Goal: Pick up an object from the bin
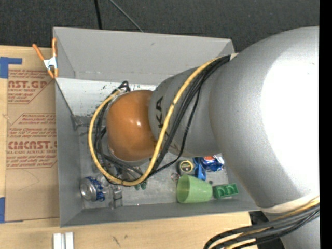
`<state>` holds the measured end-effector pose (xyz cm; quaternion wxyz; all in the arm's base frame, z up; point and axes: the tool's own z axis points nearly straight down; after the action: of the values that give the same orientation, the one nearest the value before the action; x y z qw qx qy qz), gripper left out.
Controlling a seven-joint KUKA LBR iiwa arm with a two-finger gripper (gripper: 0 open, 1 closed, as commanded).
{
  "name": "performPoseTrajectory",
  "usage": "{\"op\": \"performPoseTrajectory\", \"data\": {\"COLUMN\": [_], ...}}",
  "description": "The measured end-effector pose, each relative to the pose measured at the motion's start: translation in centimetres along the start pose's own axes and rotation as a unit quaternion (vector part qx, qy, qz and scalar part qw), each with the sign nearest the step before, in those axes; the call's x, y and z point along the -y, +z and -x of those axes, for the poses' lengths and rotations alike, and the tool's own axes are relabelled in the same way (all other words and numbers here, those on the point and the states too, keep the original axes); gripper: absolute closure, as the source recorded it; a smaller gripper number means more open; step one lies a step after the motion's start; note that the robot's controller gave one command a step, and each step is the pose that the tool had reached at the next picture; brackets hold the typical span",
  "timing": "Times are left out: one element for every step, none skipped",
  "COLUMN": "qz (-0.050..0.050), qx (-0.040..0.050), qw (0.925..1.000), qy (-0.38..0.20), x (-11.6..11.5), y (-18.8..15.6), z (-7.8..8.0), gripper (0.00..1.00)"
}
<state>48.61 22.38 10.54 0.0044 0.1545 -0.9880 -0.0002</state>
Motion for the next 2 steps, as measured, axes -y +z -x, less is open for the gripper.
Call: {"op": "performPoseTrajectory", "data": {"qz": [0.000,0.000], "qx": [0.0074,0.0048], "qw": [1.0000,1.0000], "qy": [0.003,0.004], "x": [-1.60,-1.55], "y": [3.19,3.14], "z": [0.15,0.01], "gripper": [0.00,1.00]}}
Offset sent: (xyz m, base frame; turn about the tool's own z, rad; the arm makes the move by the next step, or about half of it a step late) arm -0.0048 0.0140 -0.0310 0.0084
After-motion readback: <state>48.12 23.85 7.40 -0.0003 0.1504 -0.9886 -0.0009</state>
